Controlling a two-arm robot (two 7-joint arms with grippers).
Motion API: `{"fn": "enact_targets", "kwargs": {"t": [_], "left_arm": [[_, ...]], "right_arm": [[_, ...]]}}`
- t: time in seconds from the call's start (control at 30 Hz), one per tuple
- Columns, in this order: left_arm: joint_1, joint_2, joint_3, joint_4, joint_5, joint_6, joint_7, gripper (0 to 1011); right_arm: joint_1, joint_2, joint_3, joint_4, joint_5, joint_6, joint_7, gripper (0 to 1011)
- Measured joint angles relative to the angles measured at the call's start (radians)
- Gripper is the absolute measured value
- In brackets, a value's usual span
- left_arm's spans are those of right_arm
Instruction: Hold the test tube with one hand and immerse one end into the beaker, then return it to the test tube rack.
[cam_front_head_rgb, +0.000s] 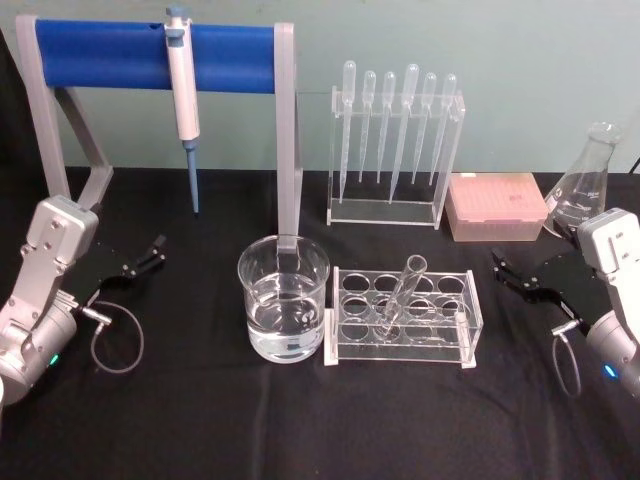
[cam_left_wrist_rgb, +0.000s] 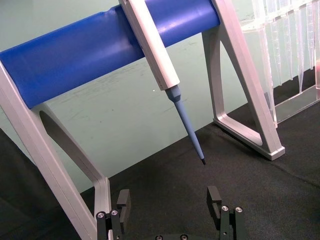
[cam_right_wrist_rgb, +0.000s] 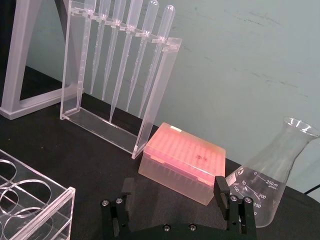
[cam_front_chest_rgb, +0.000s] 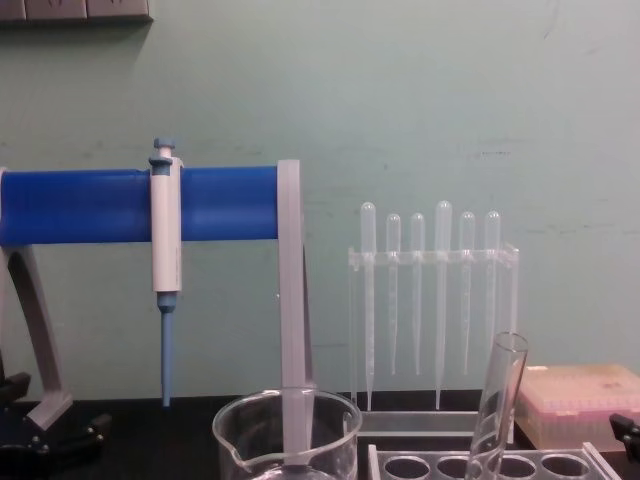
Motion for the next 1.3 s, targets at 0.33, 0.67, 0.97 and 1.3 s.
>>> {"fn": "enact_targets", "kwargs": {"t": [0.33, 0.67, 0.97, 1.3], "left_arm": [[0.000, 0.000, 0.000, 0.000, 0.000, 0.000, 0.000, 1000], [0.000, 0.000, 0.000, 0.000, 0.000, 0.000, 0.000, 1000], [0.000, 0.000, 0.000, 0.000, 0.000, 0.000, 0.000, 1000], [0.000, 0.000, 0.000, 0.000, 0.000, 0.000, 0.000, 1000]], "right_arm": [[0.000, 0.000, 0.000, 0.000, 0.000, 0.000, 0.000, 1003], [0.000, 0.000, 0.000, 0.000, 0.000, 0.000, 0.000, 1003], [0.000, 0.000, 0.000, 0.000, 0.000, 0.000, 0.000, 1002], [0.003, -0.001, 0.023, -0.026, -0.008, -0.037, 0.015, 1003]]}}
